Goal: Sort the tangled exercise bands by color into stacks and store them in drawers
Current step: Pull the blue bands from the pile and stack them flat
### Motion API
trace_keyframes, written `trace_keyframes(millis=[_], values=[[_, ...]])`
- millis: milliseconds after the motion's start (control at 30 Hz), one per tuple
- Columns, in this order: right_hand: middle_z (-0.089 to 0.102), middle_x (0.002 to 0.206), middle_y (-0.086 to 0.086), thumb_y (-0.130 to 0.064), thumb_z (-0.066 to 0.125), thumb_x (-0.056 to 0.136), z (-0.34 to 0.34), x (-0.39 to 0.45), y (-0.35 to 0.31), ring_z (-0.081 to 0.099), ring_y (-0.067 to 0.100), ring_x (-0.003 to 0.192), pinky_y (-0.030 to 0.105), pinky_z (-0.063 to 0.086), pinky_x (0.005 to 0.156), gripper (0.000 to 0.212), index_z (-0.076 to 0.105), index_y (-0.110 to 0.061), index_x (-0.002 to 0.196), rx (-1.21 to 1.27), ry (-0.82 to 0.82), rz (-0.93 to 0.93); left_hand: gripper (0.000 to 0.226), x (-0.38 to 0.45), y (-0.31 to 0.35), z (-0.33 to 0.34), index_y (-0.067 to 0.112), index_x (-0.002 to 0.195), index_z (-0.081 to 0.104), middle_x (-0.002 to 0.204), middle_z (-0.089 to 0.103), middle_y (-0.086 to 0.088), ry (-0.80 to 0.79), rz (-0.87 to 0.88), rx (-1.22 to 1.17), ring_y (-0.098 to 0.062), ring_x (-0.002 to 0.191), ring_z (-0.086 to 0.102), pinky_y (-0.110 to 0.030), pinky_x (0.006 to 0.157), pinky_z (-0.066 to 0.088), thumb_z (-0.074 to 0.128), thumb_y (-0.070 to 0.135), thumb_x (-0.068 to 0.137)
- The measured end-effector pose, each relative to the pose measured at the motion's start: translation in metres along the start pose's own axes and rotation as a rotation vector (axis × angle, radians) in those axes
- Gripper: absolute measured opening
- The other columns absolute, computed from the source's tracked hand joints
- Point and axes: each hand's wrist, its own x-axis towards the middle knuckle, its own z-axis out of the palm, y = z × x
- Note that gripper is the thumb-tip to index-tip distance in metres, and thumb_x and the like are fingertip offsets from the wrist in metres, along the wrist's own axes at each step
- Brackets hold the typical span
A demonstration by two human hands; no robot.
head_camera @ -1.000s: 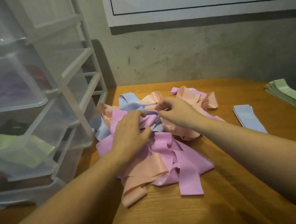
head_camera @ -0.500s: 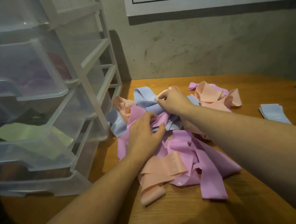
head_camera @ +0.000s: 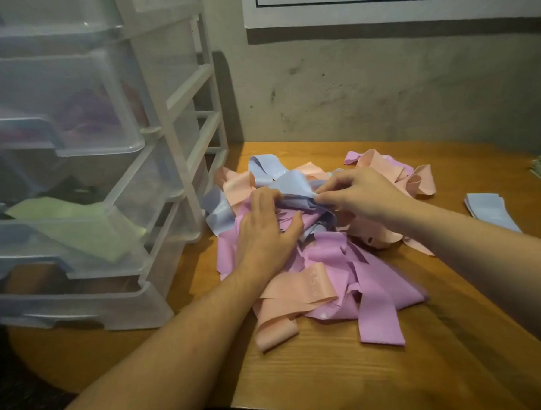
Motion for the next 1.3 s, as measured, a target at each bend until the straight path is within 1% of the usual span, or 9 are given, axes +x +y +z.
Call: trace_keyframes(millis=[100,233,367,533,733,867,1000,1167,1300], values=[[0.076,0.087,0.000,-0.017,0.081,0.082,-0.013,-0.025,0.002,0.072,0.016,0.084,0.029,0.058,0.079,0.007,0.076,-0.013,0.085,0.059,-0.007,0.006,0.046,-0.002,-0.001,0.000,0.030,0.118,0.034,0.117,0.042,0.009,0.027,0.004,-0.032,-0.009,0.094,0.057,-0.044,0.078,0.056,0.068,0.039,0.089],[0.071,0.072,-0.011,-0.019,0.083,0.080,-0.018,-0.049,0.006,0.060,0.002,0.064,0.013,0.046,0.055,0.008,0.075,-0.015,0.081,0.077,0.018,0.026,0.061,-0.004,-0.001,0.000,0.031,0.132,0.035,0.131,0.041,0.004,-0.023,0.090,0.006,-0.013,0.101,0.058,-0.044,0.078,0.058,0.073,0.041,0.086],[0.066,0.098,-0.024,-0.011,0.078,0.081,-0.017,-0.067,0.005,0.063,-0.009,0.095,0.015,0.049,0.077,0.012,0.068,-0.016,0.075,0.058,0.071,-0.063,0.048,-0.001,-0.002,0.001,0.025,0.129,0.058,0.136,0.045,0.005,-0.142,0.195,0.145,-0.015,0.117,0.053,-0.043,0.092,0.052,0.062,0.049,0.087],[0.072,0.100,0.016,-0.010,0.073,0.087,-0.010,-0.086,0.009,0.069,0.034,0.095,0.051,0.057,0.082,0.014,0.060,-0.004,0.088,0.212,0.053,0.019,0.034,-0.002,0.001,0.001,0.026,0.119,0.065,0.127,0.058,0.007,-0.195,0.219,0.209,-0.014,0.111,0.055,-0.041,0.094,0.050,0.058,0.044,0.090],[0.066,0.092,0.001,0.004,0.060,0.092,-0.011,-0.104,0.017,0.069,0.004,0.081,0.017,0.054,0.066,0.042,0.057,-0.025,0.122,0.457,0.028,0.120,0.024,-0.006,0.001,-0.001,0.024,0.112,0.072,0.115,0.058,0.001,-0.152,0.326,0.222,-0.016,0.100,0.054,-0.035,0.083,0.050,0.067,0.035,0.091],[0.063,0.104,-0.014,-0.003,0.055,0.097,-0.016,-0.115,0.017,0.060,0.007,0.101,0.024,0.055,0.082,0.034,0.068,-0.027,0.118,0.458,0.021,0.196,0.033,-0.009,0.006,-0.002,0.024,0.113,0.073,0.103,0.056,0.000,-0.145,0.408,0.252,-0.016,0.092,0.049,-0.031,0.077,0.042,0.059,0.043,0.090],[0.063,0.109,0.002,0.002,0.044,0.094,-0.023,-0.126,0.021,0.059,0.014,0.101,0.045,0.055,0.095,0.033,0.065,-0.021,0.105,0.495,0.104,0.293,0.031,-0.007,0.017,-0.008,0.027,0.108,0.072,0.092,0.053,0.012,-0.238,0.369,0.227,-0.010,0.089,0.043,-0.033,0.079,0.035,0.054,0.047,0.094],[0.063,0.110,0.011,-0.009,0.044,0.091,-0.037,-0.143,0.033,0.061,0.032,0.100,0.043,0.049,0.080,0.028,0.058,-0.014,0.115,0.570,0.160,0.331,0.022,0.000,0.038,-0.013,0.026,0.109,0.069,0.110,0.055,0.007,-0.224,0.362,0.283,-0.009,0.103,0.042,-0.033,0.091,0.032,0.053,0.035,0.098],[0.058,0.109,0.007,-0.027,0.049,0.097,-0.044,-0.152,0.035,0.059,0.021,0.089,0.035,0.047,0.074,0.027,0.056,-0.013,0.120,0.638,0.193,0.312,0.022,0.000,0.073,-0.013,0.020,0.099,0.072,0.099,0.062,0.005,-0.282,0.359,0.172,-0.008,0.090,0.048,-0.034,0.081,0.041,0.053,0.031,0.100]])
